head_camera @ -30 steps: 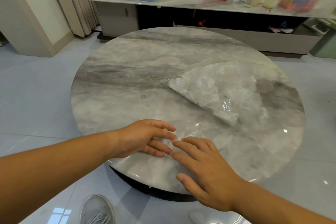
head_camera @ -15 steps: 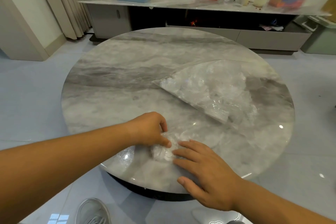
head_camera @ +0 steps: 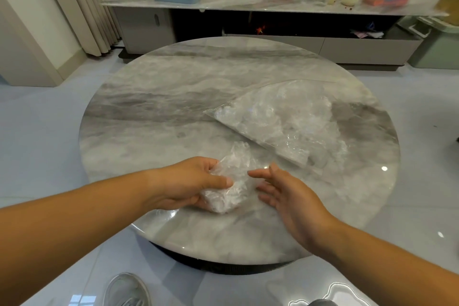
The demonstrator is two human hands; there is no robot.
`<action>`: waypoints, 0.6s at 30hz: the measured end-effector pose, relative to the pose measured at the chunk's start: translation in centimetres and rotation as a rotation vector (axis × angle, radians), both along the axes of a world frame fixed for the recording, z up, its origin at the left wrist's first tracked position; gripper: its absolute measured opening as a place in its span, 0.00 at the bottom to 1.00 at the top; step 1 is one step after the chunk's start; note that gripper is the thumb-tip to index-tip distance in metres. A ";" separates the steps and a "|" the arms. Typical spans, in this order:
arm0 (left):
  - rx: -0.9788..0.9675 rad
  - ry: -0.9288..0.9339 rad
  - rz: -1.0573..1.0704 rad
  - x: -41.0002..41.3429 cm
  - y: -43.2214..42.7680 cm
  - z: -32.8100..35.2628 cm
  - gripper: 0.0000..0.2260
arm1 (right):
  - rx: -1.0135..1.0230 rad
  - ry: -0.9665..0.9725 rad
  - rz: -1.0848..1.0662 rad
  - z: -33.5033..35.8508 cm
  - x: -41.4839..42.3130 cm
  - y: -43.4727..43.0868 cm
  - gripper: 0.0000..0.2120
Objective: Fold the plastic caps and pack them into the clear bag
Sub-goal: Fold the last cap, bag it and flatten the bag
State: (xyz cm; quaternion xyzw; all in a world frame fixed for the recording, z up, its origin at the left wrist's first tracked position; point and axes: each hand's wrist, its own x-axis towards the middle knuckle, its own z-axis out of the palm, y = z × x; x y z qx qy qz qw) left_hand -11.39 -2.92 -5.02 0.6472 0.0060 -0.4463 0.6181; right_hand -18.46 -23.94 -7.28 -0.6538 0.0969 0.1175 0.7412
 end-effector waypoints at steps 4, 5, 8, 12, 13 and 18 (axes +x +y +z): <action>-0.036 0.093 -0.071 -0.9 -0.2 0.0 0.13 | 0.166 0.014 -0.032 0.5 0.4 0.5 0.27; -0.027 0.109 -0.075 -1.1 -0.2 -0.1 0.13 | 0.133 -0.029 -0.033 0.5 0.4 0.5 0.25; -0.014 0.199 -0.076 -1.2 -0.2 -0.4 0.13 | -0.142 -0.258 0.049 0.1 0.2 0.3 0.24; -0.177 0.403 -0.021 -0.8 0.5 -0.5 0.15 | -0.581 -0.581 0.274 -0.5 -0.8 -0.2 0.22; -0.263 0.461 0.001 -0.7 0.7 -0.4 0.17 | -0.642 -0.624 0.312 -0.6 -1.1 -0.2 0.22; -0.422 0.505 0.023 -0.1 1.2 -0.2 0.30 | -0.808 -0.856 0.459 -0.8 -1.6 -0.6 0.24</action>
